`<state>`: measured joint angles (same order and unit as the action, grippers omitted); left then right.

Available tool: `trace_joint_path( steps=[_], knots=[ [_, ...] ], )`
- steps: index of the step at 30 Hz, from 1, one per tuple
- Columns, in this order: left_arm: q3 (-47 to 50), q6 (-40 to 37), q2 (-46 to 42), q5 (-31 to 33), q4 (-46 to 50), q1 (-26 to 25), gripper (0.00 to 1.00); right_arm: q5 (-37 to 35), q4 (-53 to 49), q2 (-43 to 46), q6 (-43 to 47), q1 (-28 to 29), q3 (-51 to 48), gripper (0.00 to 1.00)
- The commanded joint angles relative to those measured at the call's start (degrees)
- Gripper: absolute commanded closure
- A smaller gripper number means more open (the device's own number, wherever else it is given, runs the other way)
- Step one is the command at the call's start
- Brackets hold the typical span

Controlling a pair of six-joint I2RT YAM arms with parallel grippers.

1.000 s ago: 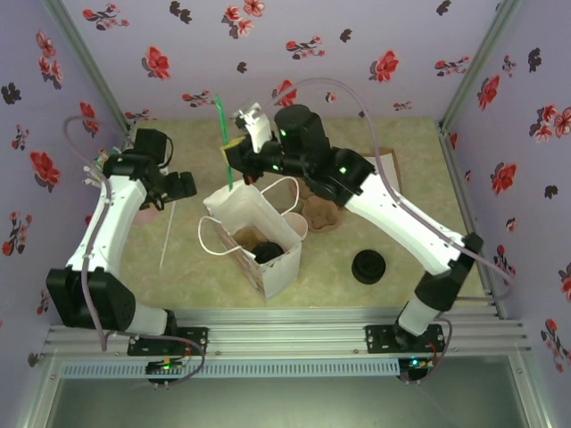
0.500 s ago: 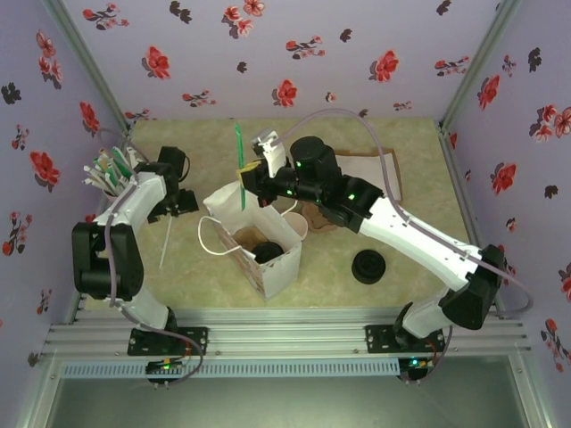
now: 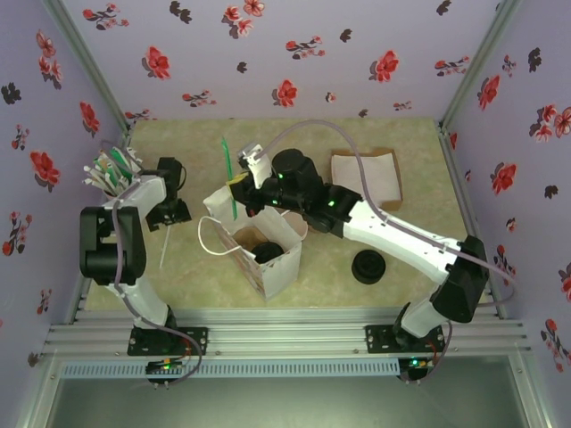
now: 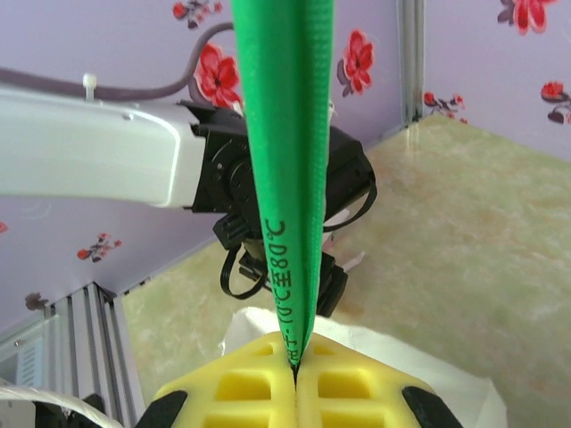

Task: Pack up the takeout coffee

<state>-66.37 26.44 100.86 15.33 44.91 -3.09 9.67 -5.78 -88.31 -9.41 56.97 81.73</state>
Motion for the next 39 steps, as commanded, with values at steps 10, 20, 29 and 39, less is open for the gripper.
trace_joint_path(
  steps=[10, 20, 29, 39],
  knots=[
    [0.38, -1.57, 4.29, -0.70, -1.64, 0.46, 0.58, -3.34, 0.52, 0.51, 0.53, 1.37, -1.81, 0.79],
    [0.02, -2.51, 5.31, -1.04, -1.87, 0.55, 0.68, -3.30, -3.20, 2.53, 0.32, 1.48, 1.02, 0.60],
    [-2.60, -4.36, 2.32, 0.23, 0.01, 1.22, 0.60, -2.77, -5.77, 4.42, 0.02, 1.49, 1.99, 0.58],
    [-7.69, -8.17, 6.95, -4.83, 1.34, 3.86, 0.51, -3.86, -7.12, 6.97, 0.69, 1.48, 0.10, 0.57]
  ],
)
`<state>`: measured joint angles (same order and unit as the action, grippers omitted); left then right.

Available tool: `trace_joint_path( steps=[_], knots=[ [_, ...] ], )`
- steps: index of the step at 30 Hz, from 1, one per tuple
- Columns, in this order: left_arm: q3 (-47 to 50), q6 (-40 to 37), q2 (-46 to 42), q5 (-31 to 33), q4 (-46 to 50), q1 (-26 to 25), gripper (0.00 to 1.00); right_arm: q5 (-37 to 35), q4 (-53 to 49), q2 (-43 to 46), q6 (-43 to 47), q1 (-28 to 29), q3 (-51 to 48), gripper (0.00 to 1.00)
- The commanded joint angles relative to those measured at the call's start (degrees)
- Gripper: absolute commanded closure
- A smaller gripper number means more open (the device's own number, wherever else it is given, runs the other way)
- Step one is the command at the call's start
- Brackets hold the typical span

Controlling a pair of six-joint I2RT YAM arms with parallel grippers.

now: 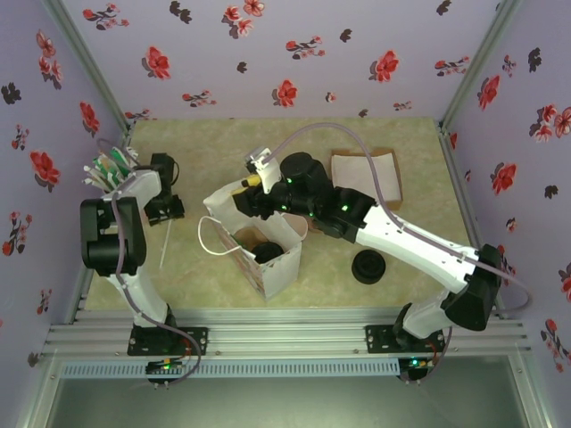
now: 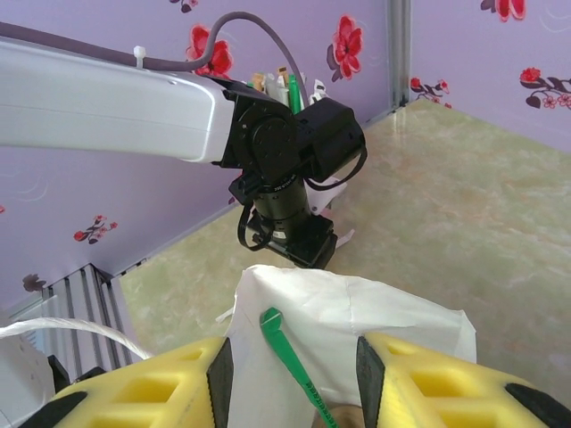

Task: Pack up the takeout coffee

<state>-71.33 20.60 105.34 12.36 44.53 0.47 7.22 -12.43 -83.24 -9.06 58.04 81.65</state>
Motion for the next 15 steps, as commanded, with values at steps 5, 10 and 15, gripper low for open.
trace_joint_path(
  steps=[5, 10, 15],
  knots=[
    [-4.71, -3.62, 5.17, -4.59, 2.84, 0.32, 0.56, -2.18, -0.50, 2.66, 0.61, 0.45, -0.57, 0.56],
    [-5.39, -3.88, 7.05, -4.58, 3.58, 0.41, 0.60, -2.32, -0.66, 3.05, 0.80, 0.44, -0.74, 0.56],
    [-5.22, -3.64, 7.02, -5.26, 3.45, 0.16, 0.72, -2.51, -0.67, 3.53, 0.81, 0.41, -1.10, 0.56]
  ],
)
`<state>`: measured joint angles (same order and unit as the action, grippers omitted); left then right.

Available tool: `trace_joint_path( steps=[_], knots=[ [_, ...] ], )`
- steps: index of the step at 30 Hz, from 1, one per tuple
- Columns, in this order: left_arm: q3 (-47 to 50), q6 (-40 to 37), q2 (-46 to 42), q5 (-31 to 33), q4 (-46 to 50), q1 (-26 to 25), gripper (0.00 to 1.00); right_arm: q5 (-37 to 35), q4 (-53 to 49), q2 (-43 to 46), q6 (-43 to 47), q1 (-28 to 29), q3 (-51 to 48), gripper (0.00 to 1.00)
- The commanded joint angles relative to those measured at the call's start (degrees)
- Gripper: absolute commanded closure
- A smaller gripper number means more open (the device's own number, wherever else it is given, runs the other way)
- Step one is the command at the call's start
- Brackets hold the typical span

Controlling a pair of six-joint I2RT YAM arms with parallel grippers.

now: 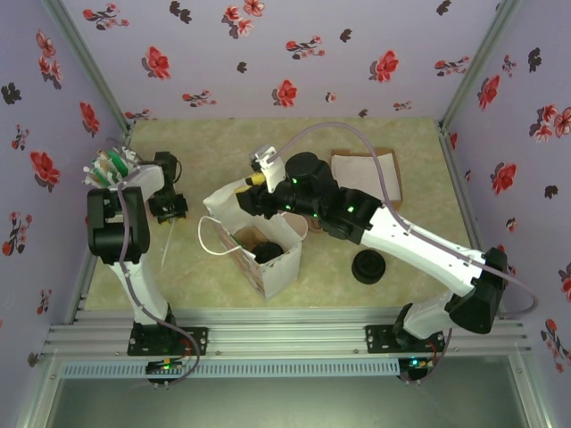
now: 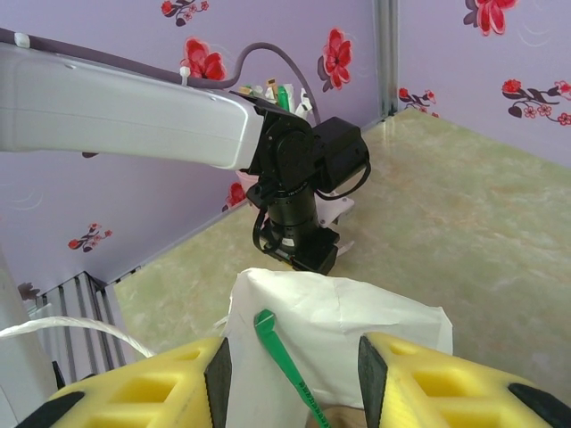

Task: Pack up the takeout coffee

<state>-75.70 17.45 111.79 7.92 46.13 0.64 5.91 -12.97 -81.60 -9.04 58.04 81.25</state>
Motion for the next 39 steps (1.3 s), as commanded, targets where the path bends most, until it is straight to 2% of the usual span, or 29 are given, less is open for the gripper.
trace_joint_path(
  steps=[1, 10, 15, 22, 27, 28, 30, 36, 39],
  knots=[
    [-0.79, -0.49, 0.38, -1.03, 1.90, -0.18, 0.75, -1.25, 0.05, 1.98, 0.79, 0.41, -0.76, 0.56],
    [-0.92, -0.31, -1.84, -1.14, 1.99, -1.69, 0.92, -1.21, -0.04, 2.24, 0.42, 0.41, -0.86, 0.56],
    [-2.69, -0.14, -6.87, -1.59, 3.44, -2.05, 0.96, -1.67, -0.70, 2.98, 0.51, 0.45, -0.92, 0.54],
    [-10.22, -0.05, -17.81, -0.63, 7.39, -2.01, 1.00, -3.75, -1.26, 5.78, 0.68, 0.48, -2.66, 0.43],
    [-17.46, -1.71, -23.95, 3.36, 9.02, -1.96, 1.00, -5.59, -2.94, 8.16, 0.44, 0.42, -4.11, 0.32],
    [-18.49, -2.29, -25.27, 4.87, 8.18, -1.92, 1.00, -6.03, -3.44, 8.65, 0.35, 0.46, -4.29, 0.27],
    [-19.15, -3.95, -27.51, 7.34, 5.00, -1.26, 1.00, -7.16, -4.99, 9.44, -0.33, 0.41, -4.42, 0.02],
    [-18.25, -7.70, -31.15, 11.77, -6.00, 3.15, 1.00, -12.75, -6.97, 14.89, -1.40, -0.10, -9.21, 0.01],
    [-14.63, -8.59, -33.55, 13.51, -13.52, 5.07, 1.00, -14.24, -6.62, 19.41, -2.48, -2.72, -13.86, 0.01]
  ],
)
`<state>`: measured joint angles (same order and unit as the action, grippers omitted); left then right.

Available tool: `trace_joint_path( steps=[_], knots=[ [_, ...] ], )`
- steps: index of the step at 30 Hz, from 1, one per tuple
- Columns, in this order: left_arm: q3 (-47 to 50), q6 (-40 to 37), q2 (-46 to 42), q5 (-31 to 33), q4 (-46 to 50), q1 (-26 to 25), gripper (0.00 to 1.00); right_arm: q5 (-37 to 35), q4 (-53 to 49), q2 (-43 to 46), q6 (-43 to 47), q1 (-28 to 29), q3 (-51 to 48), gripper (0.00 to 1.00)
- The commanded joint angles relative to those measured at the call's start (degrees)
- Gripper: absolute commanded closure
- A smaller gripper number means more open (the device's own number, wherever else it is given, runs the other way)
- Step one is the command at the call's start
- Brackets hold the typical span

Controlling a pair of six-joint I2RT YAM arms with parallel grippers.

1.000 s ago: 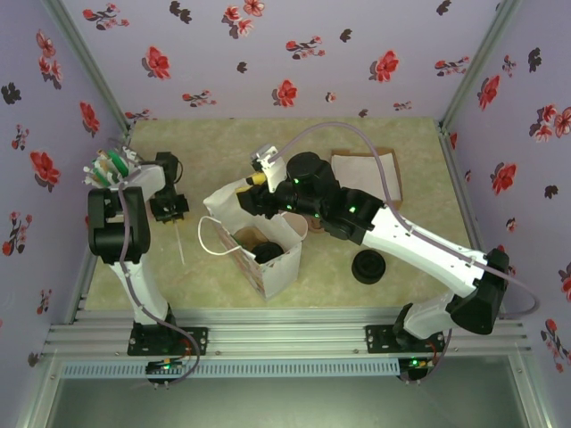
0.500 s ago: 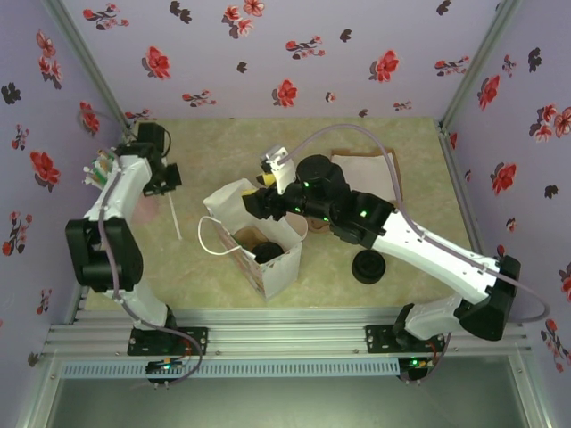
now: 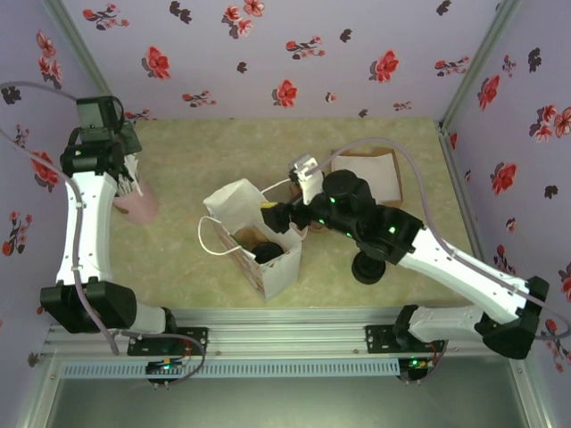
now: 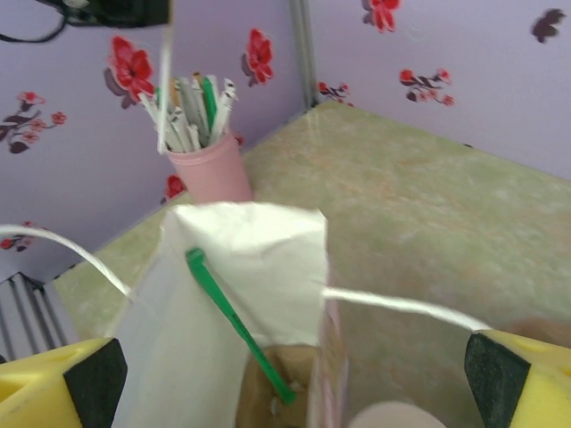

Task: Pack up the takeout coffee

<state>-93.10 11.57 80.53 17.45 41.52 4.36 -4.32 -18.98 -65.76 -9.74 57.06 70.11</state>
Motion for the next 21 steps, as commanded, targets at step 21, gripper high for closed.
trace_joint_path(
  steps=[21],
  knots=[
    [21.60, -15.95, -9.49, 3.73, -48.00, 3.73, 1.00, 12.14, 8.35, 12.33, -8.10, -21.02, -20.45, 0.01]
  ],
)
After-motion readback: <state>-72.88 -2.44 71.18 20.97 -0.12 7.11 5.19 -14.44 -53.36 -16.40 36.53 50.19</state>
